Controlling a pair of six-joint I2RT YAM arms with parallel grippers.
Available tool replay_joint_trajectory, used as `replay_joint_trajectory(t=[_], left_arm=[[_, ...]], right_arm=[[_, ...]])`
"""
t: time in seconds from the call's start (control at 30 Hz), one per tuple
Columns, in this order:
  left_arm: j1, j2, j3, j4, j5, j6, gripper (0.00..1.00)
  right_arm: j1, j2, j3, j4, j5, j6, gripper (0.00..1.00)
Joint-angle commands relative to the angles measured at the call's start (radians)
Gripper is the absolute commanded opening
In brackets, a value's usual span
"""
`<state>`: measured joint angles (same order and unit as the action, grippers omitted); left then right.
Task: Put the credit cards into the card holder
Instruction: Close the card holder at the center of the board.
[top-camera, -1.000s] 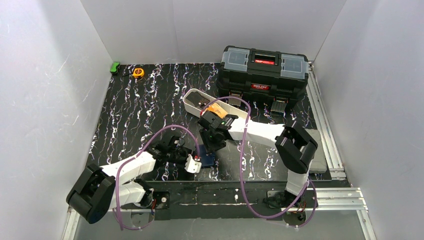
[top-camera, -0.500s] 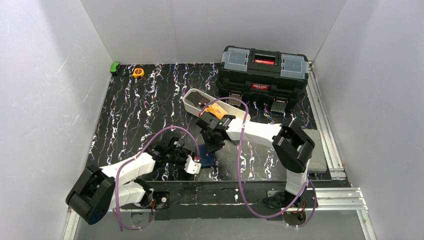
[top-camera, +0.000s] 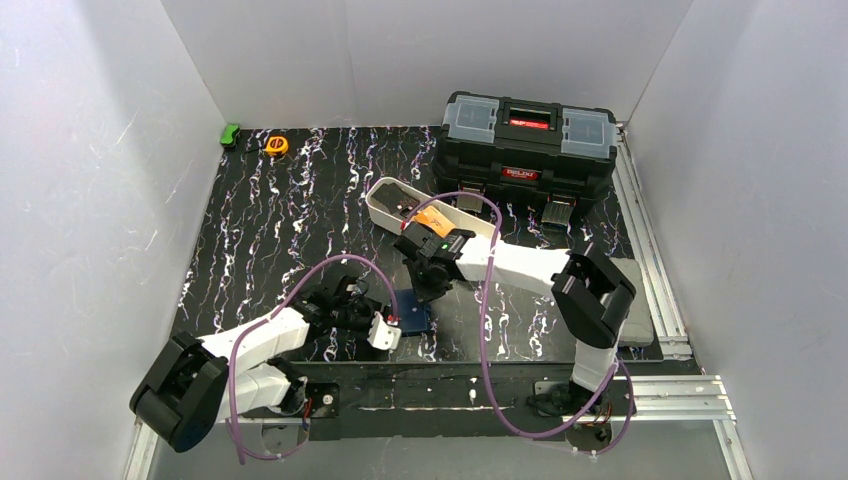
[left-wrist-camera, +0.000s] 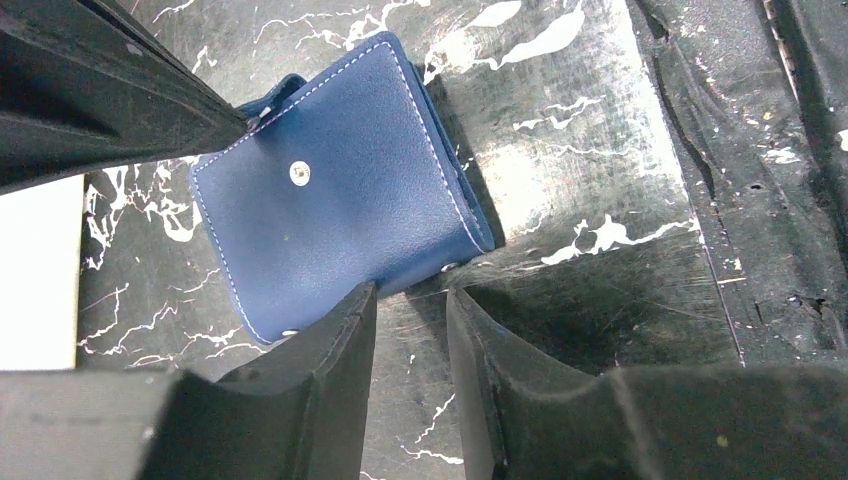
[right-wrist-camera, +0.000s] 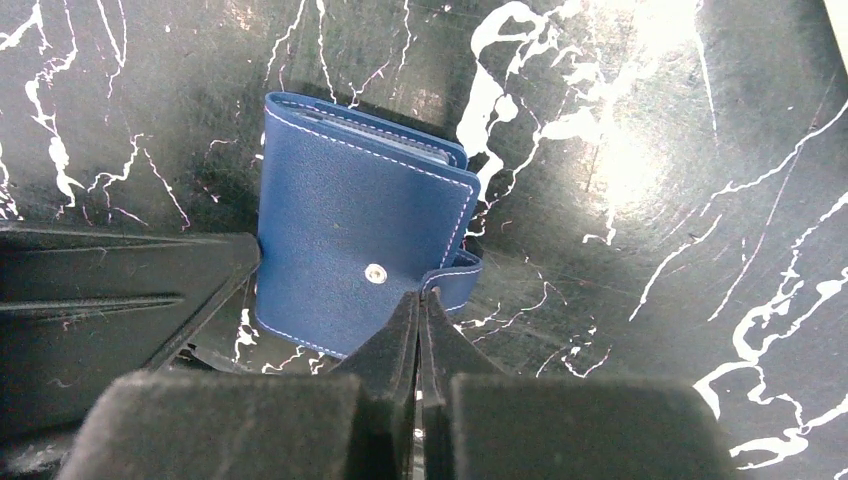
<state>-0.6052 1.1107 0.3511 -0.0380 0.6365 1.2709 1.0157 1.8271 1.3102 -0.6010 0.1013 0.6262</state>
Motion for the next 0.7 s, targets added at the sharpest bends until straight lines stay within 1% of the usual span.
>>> replay_joint_trajectory(t=[0.0,0.37,0.67], left_arm=[[-0.005,-0.016,-0.009,-0.002,0.033,-0.004,0.31],[-0.005,-0.017,0.002,-0.002,0.041,-0.002,0.31],[-0.009,0.006,0.053,-0.035,0.052,0.003,0.31]], right_arm=[[0.004,-0.046,-0.018,-0.022,0.036,0.013,0.01],[0.000,-0.086,-0.069,-0.019,0.055,0.026,0.01],[-0.014,-0.126,-0.122,-0.006,0.054,0.037,0.01]])
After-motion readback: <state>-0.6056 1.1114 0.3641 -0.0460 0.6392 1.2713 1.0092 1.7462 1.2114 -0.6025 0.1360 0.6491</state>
